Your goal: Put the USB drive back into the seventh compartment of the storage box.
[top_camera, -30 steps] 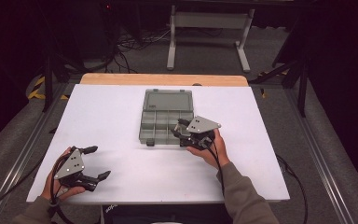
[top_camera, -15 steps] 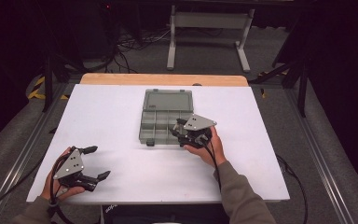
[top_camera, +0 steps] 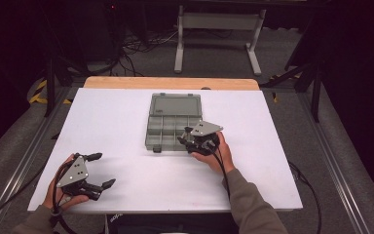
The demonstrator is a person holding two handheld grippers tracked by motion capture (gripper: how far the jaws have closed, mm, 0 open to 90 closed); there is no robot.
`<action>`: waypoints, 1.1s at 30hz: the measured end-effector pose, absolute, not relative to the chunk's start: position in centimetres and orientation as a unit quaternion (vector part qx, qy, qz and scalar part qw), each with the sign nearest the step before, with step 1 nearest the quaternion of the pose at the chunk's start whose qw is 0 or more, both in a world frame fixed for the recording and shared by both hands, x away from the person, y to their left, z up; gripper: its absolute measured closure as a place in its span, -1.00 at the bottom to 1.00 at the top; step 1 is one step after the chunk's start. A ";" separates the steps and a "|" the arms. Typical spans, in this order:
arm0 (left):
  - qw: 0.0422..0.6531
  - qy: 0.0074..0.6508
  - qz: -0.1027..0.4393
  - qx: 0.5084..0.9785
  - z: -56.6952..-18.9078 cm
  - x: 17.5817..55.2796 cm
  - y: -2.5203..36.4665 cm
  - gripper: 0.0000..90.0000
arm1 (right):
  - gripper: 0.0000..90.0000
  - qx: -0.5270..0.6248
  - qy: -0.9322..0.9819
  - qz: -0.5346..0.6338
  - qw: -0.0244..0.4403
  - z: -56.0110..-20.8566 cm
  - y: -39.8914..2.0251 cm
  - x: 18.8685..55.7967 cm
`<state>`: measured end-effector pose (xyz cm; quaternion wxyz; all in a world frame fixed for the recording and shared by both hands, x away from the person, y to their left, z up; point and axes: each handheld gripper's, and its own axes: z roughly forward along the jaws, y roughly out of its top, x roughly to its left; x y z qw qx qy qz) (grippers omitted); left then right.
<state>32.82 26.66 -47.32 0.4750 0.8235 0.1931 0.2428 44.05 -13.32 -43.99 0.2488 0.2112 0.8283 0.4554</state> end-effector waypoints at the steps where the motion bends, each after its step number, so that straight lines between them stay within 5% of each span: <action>1: 0.475 0.193 0.243 0.824 -47.3 32.8 26.7 -0.88 | 0.19 0.211 0.828 0.455 0.249 -44.0 -13.3 44.1; 33: 0.471 0.194 0.240 0.826 -47.4 32.9 26.5 -0.88 | 0.18 0.208 0.836 0.444 0.244 -44.5 -13.1 44.1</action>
